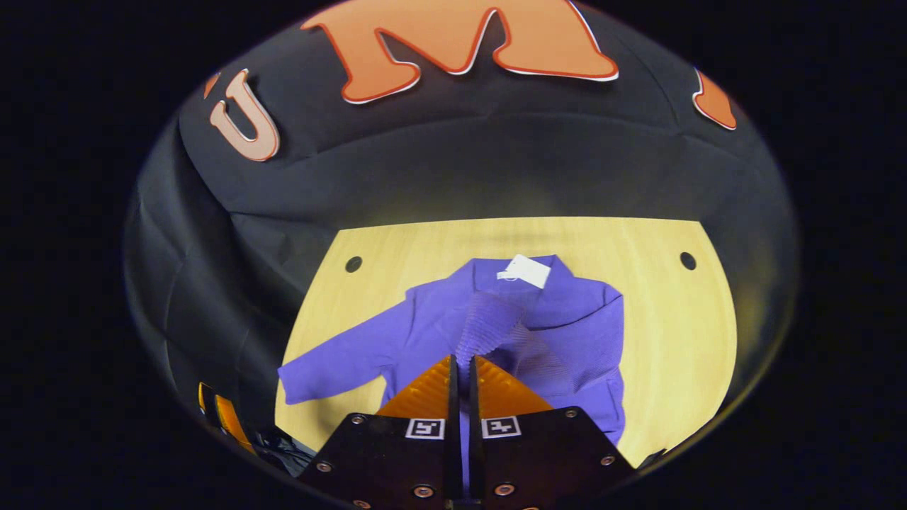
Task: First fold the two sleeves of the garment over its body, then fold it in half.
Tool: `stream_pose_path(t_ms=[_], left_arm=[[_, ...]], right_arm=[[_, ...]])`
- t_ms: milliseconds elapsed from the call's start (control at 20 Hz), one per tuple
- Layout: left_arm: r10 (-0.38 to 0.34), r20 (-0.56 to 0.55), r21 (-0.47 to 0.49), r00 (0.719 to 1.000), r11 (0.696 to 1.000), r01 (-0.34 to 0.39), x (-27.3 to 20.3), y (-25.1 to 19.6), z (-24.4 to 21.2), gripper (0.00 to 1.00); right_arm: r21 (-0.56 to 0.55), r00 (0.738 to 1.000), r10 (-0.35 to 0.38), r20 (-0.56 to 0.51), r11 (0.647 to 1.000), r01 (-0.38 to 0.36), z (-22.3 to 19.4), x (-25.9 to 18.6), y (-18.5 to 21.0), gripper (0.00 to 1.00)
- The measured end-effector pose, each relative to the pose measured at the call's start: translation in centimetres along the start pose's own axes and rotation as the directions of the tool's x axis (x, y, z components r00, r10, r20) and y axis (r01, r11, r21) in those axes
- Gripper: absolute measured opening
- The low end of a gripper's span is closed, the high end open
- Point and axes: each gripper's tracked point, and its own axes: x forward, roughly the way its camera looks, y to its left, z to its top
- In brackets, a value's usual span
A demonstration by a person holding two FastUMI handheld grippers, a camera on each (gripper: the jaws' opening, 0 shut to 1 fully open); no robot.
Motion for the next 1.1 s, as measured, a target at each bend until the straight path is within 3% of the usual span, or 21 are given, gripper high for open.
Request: stream_pose_path(t_ms=[50,100,150,200,300,350,400,450,500,550,650,750,1050,1100], left_arm=[[0.001,-0.003,0.003,1.0,1.0,-0.001,0.2,0.0,0.0,0.98],[0.002,-0.003,0.006,1.0,1.0,-0.002,0.2,-0.1,-0.1,0.98],[0.007,-0.005,0.01,1.0,1.0,-0.007,0.3,0.2,-0.2,0.98],[0.009,-0.007,0.012,1.0,1.0,-0.009,0.5,0.3,-0.3,0.98],[0.02,-0.017,0.012,1.0,1.0,-0.02,0.8,0.8,-0.5,0.98],[0.026,-0.025,0.013,0.999,1.0,-0.026,1.0,1.1,-0.6,0.98],[0.033,-0.041,0.014,0.999,0.999,-0.032,1.4,1.5,-0.8,0.98],[0.038,-0.058,0.005,0.998,0.999,-0.037,1.9,2.0,-1.3,0.98],[0.039,-0.081,-0.014,0.996,0.999,-0.04,2.5,2.5,-1.6,0.98],[0.04,-0.111,-0.035,0.993,0.998,-0.044,3.1,3.1,-2.2,0.99],[0.037,-0.194,-0.074,0.98,0.996,-0.052,4.7,4.2,-3.9,0.98],[0.024,-0.298,-0.107,0.954,0.993,-0.058,6.0,5.4,-6.2,0.99],[-0.02,-0.558,-0.229,0.829,0.965,-0.131,9.3,8.4,-13.2,1.0],[-0.038,-0.594,-0.24,0.804,0.962,-0.132,9.7,8.3,-14.3,0.99]], right_arm=[[0.005,1.0,0.023,0.015,1.0,-0.023,0.2,-0.1,0.7,0.08],[0.002,0.998,0.048,0.036,0.999,-0.048,0.7,-0.3,1.4,0.02],[-0.003,0.996,0.065,0.058,0.998,-0.065,0.9,-1.0,1.7,0.26],[-0.013,0.994,0.079,0.079,0.997,-0.078,1.3,-1.6,1.8,0.41],[-0.042,0.989,0.078,0.128,0.996,-0.073,1.9,-3.1,1.0,0.51],[-0.055,0.985,0.068,0.16,0.997,-0.059,2.5,-4.0,0.4,0.6],[-0.072,0.979,0.061,0.196,0.996,-0.047,3.1,-5.1,-0.3,0.56],[-0.086,0.971,0.047,0.235,0.996,-0.027,3.7,-6.2,-0.9,0.76],[-0.103,0.96,0.034,0.277,0.995,-0.006,4.4,-7.4,-1.7,0.7],[-0.116,0.948,0.016,0.318,0.993,0.022,4.8,-8.4,-2.4,0.87],[-0.131,0.921,-0.019,0.39,0.988,0.076,5.3,-10.7,-3.9,0.94],[-0.127,0.891,-0.038,0.453,0.986,0.106,5.6,-12.5,-5.0,0.95],[-0.094,0.843,-0.105,0.528,0.979,0.181,4.0,-16.1,-8.6,0.95],[-0.092,0.836,-0.121,0.535,0.976,0.2,3.7,-16.4,-9.3,1.0]])
